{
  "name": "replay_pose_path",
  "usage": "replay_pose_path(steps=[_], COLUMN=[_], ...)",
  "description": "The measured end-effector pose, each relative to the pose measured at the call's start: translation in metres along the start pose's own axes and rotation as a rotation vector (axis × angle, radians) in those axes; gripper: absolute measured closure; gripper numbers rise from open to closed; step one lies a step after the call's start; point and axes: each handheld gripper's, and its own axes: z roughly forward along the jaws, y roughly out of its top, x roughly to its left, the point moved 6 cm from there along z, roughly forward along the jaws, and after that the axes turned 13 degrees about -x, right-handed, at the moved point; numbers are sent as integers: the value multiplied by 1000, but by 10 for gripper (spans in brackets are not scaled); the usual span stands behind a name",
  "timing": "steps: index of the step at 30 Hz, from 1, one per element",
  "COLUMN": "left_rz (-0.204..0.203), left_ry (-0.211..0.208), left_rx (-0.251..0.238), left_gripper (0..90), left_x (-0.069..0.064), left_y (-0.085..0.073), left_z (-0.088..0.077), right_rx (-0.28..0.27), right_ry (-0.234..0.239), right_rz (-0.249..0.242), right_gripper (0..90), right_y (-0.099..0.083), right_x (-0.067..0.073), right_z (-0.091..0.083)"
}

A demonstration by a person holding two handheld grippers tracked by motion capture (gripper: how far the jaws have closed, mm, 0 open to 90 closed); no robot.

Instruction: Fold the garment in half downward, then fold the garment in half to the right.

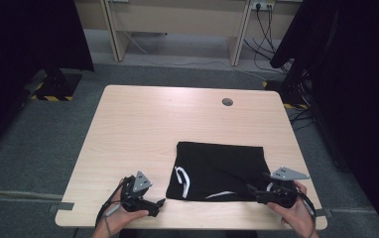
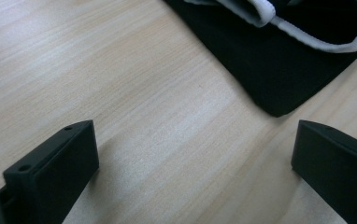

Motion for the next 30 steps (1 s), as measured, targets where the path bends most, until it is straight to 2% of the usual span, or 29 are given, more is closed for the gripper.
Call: replay_pose_path(steps=[8, 22, 30], left_rz=[0, -4, -5], left_ry=[-1, 4, -10], left_rx=[0, 0, -11], left_gripper=[0, 0, 14], left_x=[0, -1, -5], left_y=[0, -1, -1], left_z=[-1, -1, -3], right_rx=[15, 27, 65], right_ry=[6, -5, -20], right_rz=[-10, 3, -22], right_gripper=[219, 220, 223], right_y=[-4, -6, -14], right_x=[10, 6, 6], right_z=[-3, 4, 11])
